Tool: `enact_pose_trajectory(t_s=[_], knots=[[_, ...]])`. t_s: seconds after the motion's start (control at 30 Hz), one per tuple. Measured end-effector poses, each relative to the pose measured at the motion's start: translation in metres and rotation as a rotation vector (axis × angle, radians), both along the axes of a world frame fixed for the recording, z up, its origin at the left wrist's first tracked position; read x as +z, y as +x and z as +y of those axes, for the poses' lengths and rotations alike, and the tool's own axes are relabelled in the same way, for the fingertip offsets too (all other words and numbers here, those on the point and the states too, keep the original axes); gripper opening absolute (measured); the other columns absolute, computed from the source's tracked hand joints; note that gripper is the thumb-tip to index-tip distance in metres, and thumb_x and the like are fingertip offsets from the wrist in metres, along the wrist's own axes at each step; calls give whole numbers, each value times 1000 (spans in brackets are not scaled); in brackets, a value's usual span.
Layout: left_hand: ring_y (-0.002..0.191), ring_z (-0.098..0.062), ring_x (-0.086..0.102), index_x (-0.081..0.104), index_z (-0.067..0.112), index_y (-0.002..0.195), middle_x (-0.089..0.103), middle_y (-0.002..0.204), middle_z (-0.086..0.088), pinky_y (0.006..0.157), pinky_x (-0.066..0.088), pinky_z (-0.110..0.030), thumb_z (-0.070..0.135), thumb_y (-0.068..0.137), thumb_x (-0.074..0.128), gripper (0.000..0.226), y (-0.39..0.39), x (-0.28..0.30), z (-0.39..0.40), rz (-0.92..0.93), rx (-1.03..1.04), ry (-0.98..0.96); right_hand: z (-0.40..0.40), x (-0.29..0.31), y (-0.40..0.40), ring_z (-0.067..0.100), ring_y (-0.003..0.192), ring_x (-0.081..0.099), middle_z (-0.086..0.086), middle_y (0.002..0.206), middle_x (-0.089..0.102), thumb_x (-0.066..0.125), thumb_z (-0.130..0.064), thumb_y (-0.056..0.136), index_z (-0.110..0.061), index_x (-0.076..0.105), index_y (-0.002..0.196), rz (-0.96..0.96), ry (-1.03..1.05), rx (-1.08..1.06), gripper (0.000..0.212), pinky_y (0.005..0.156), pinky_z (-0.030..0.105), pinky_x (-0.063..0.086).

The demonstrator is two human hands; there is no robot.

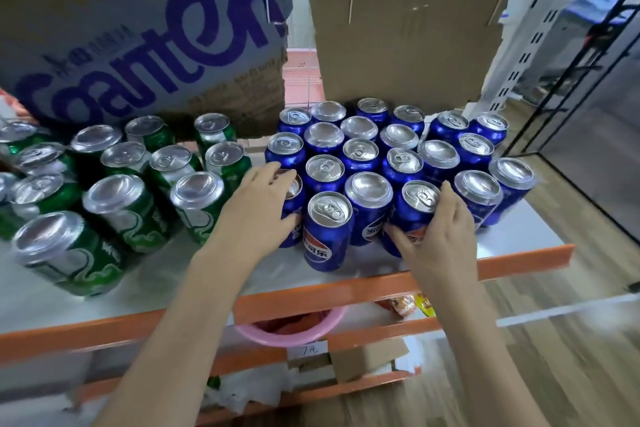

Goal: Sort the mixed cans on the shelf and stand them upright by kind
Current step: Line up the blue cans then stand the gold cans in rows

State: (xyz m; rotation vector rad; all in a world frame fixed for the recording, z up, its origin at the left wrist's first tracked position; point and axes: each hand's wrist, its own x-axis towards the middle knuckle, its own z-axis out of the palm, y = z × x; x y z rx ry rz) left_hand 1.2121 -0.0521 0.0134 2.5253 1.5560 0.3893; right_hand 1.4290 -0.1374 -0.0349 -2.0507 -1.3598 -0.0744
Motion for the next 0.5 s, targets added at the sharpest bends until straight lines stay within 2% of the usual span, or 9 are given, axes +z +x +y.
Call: enact_pose_trajectory(t_s=[0.1, 0.17, 0.27, 0.33, 0.43, 0.5], knots=[[138, -22, 20, 34, 17, 143, 25, 150, -6, 110, 24, -32, 28, 84, 64, 66, -4, 2, -9, -25, 1, 28, -11, -5, -15, 41, 130, 34, 27, 140, 38, 78, -30, 73, 6, 33, 139, -121, 26, -47, 87, 109, 45, 25], [137, -23, 23, 41, 14, 138, 33, 145, -8, 110, 22, -31, 26, 82, 67, 62, -11, 0, -22, -72, -7, 92, -19, -11, -26, 41, 131, 31, 27, 143, 35, 75, -25, 75, 4, 33, 140, -158, 51, -83, 83, 110, 47, 24], [132, -31, 37, 55, 10, 127, 50, 132, -12, 107, 26, -35, 23, 77, 74, 55, -29, -12, -47, -134, 29, 202, -31, -22, -46, 42, 132, 29, 28, 144, 32, 73, -19, 75, 5, 33, 140, -194, 54, -122, 80, 109, 51, 28], [124, -34, 47, 60, 8, 118, 56, 123, -14, 102, 28, -38, 21, 72, 77, 51, -44, -23, -63, -159, 71, 236, -39, -29, -64, 42, 131, 31, 28, 143, 33, 65, -20, 80, 6, 35, 138, -199, 33, -99, 70, 107, 53, 31], [108, -30, 58, 65, 9, 109, 63, 109, -10, 93, 44, -39, 22, 70, 79, 44, -73, -39, -84, -167, 77, 245, -49, -37, -99, 40, 128, 37, 26, 139, 41, 51, -26, 81, 5, 40, 135, -205, -31, -28, 63, 105, 50, 32], [93, -25, 63, 68, 12, 99, 66, 96, -4, 77, 52, -37, 26, 70, 75, 33, -102, -46, -98, -152, 89, 249, -56, -40, -129, 39, 124, 45, 22, 133, 50, 62, -20, 79, 3, 49, 128, -217, -48, 39, 57, 103, 49, 36]])
